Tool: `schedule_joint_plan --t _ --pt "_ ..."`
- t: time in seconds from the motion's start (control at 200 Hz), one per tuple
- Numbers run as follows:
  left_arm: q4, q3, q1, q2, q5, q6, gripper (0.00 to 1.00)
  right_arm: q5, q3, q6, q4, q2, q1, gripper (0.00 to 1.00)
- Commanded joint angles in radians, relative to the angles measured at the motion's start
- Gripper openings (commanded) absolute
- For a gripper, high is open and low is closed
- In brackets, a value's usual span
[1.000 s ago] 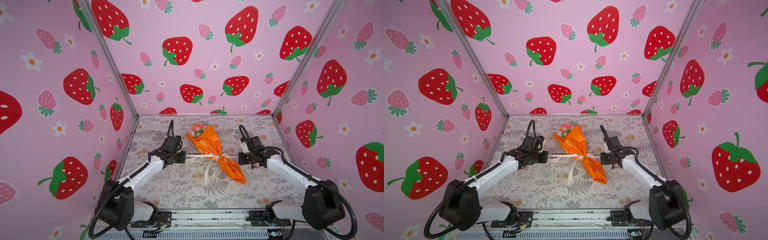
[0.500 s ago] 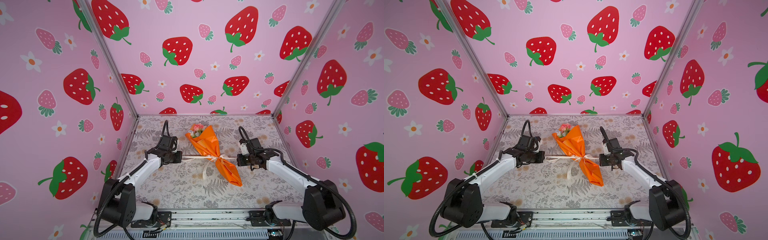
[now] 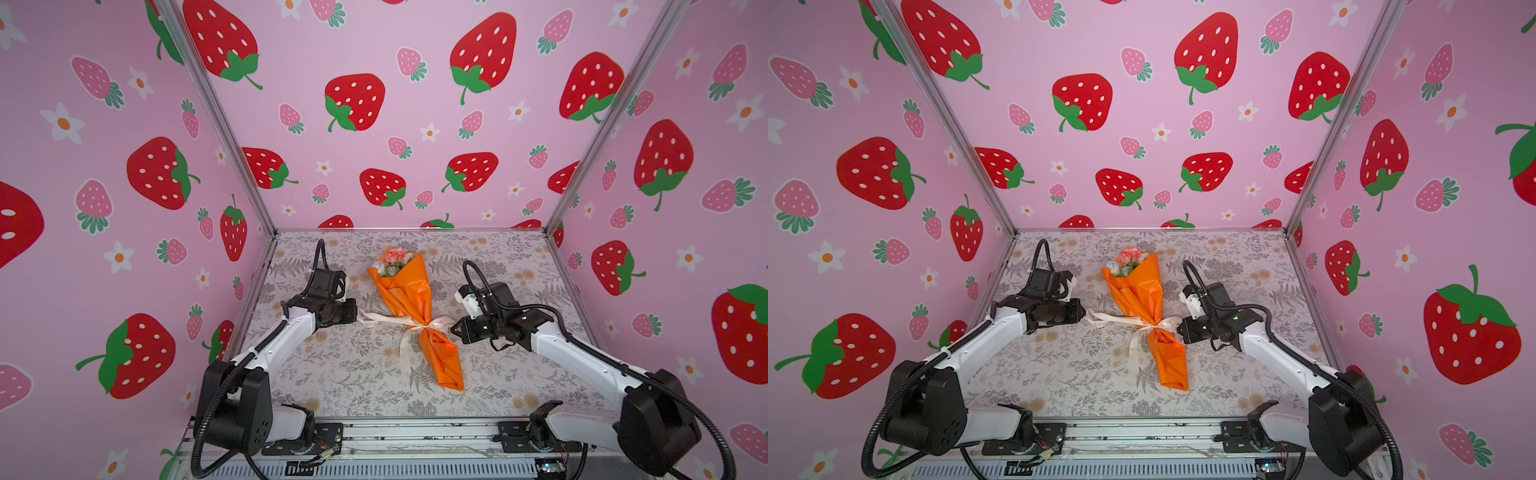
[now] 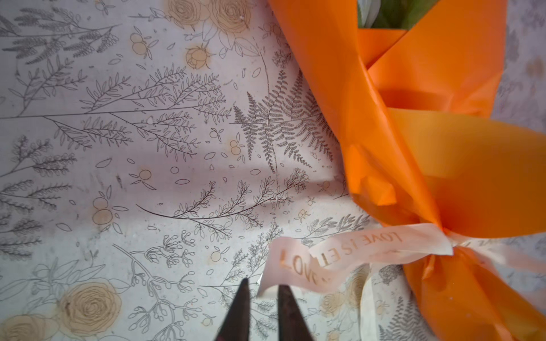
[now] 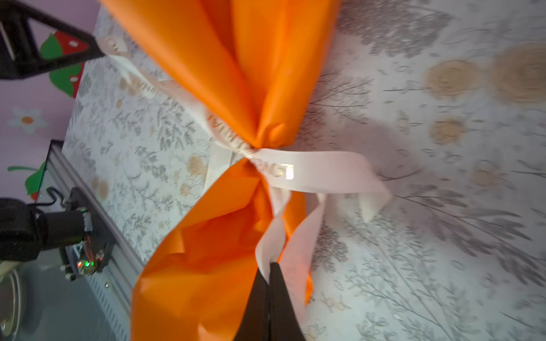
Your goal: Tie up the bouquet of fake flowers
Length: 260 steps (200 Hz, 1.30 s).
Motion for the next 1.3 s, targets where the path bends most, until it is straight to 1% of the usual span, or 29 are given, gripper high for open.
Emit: schedule_joint_plan --t 0.0,0.04,0.105,0.165,0.205,0.27,0.28,0.29,0.3,0.32,0.405,0.465,0.48,0.505,0.575,0.585,0.67,0.745,0.79,0.85,0.926,0.986,1.036,1.131,1.181,1.231,1.266,1.276,1.296 --pt "-0.003 0.021 0.007 -0.056 0.012 -0.04 0.43 0.009 0.035 -0.036 -0.059 0.018 0.054 0.21" --pt "-0.006 0.016 0.006 -0.073 0.017 -0.051 0.45 0.1 0.046 -0.033 -0.088 0.008 0.049 0.3" --pt "-0.013 0.0 0.004 -0.102 0.028 -0.07 0.47 0.225 0.06 -0.031 -0.107 -0.018 0.03 0.36" --pt "-0.02 -0.017 0.002 -0.126 0.04 -0.087 0.49 0.295 0.07 -0.002 -0.104 -0.044 -0.022 0.41" --pt "-0.014 -0.032 -0.001 -0.14 0.061 -0.104 0.5 0.302 0.067 0.02 -0.092 -0.056 -0.069 0.43" --pt "-0.001 -0.058 -0.014 -0.16 0.081 -0.139 0.51 0.265 0.062 0.038 -0.065 -0.062 -0.143 0.46" --pt "-0.002 -0.061 -0.018 -0.163 0.077 -0.144 0.52 0.26 0.063 0.038 -0.062 -0.061 -0.152 0.46" --pt "-0.003 -0.065 -0.022 -0.167 0.073 -0.147 0.58 0.257 0.062 0.04 -0.059 -0.06 -0.161 0.46" --pt "-0.005 -0.068 -0.026 -0.17 0.067 -0.15 0.62 0.253 0.063 0.042 -0.057 -0.059 -0.168 0.46" --pt "-0.011 -0.073 -0.036 -0.179 0.053 -0.155 0.64 0.248 0.064 0.044 -0.053 -0.055 -0.181 0.47" --pt "-0.035 -0.097 -0.062 -0.221 -0.019 -0.188 0.66 0.192 0.066 0.033 -0.034 -0.038 -0.209 0.48" --pt "-0.036 -0.117 -0.068 -0.255 -0.034 -0.213 0.67 0.105 0.058 0.022 -0.003 -0.024 -0.21 0.49" --pt "-0.041 -0.12 -0.07 -0.263 -0.042 -0.217 0.76 0.078 0.055 0.021 0.006 -0.021 -0.211 0.49" --pt "-0.05 -0.123 -0.073 -0.274 -0.053 -0.22 0.78 0.046 0.053 0.02 0.016 -0.013 -0.21 0.49" --pt "-0.094 -0.124 -0.078 -0.304 -0.092 -0.221 0.78 0.004 0.048 0.024 0.035 0.002 -0.209 0.5" --pt "-0.1 -0.124 -0.08 -0.31 -0.119 -0.222 0.78 0.001 0.046 0.024 0.035 0.002 -0.208 0.5" --pt "-0.128 -0.138 -0.083 -0.389 -0.186 -0.238 0.79 -0.002 0.041 0.015 0.035 0.011 -0.208 0.5" --pt "-0.145 -0.134 -0.081 -0.474 -0.21 -0.227 0.68 0.002 0.051 0.004 0.035 0.026 -0.208 0.5" --pt "-0.142 -0.136 -0.079 -0.515 -0.21 -0.22 0.64 -0.006 0.053 0.0 0.035 0.036 -0.208 0.5" --pt "-0.141 -0.134 -0.076 -0.554 -0.204 -0.214 0.65 -0.008 0.054 -0.002 0.035 0.045 -0.209 0.5" --pt "-0.158 -0.126 -0.07 -0.576 -0.208 -0.216 0.72 -0.008 0.056 -0.003 0.035 0.051 -0.208 0.5" --pt "-0.147 -0.124 -0.067 -0.58 -0.179 -0.206 0.73 -0.01 0.058 -0.006 0.035 0.053 -0.208 0.5" --pt "-0.101 -0.135 -0.068 -0.57 -0.113 -0.2 0.73 -0.016 0.056 -0.009 0.068 0.051 -0.208 0.5" --pt "0.059 -0.165 -0.072 -0.492 0.145 -0.236 0.73 -0.066 0.06 -0.031 0.086 0.066 -0.205 0.51" --pt "0.141 -0.168 -0.098 -0.416 0.23 -0.284 0.72 -0.101 0.069 -0.048 0.093 0.089 -0.203 0.51" --pt "0.203 -0.164 -0.156 -0.336 0.255 -0.307 0.72 -0.104 0.082 -0.054 0.098 0.122 -0.2 0.51" --pt "0.228 -0.156 -0.205 -0.282 0.237 -0.313 0.72 -0.104 0.09 -0.055 0.103 0.147 -0.197 0.51" --pt "0.234 -0.152 -0.221 -0.266 0.227 -0.316 0.72 -0.105 0.091 -0.055 0.107 0.155 -0.197 0.54" --pt "0.247 -0.146 -0.249 -0.238 0.209 -0.32 0.73 -0.108 0.094 -0.057 0.111 0.167 -0.195 0.55"
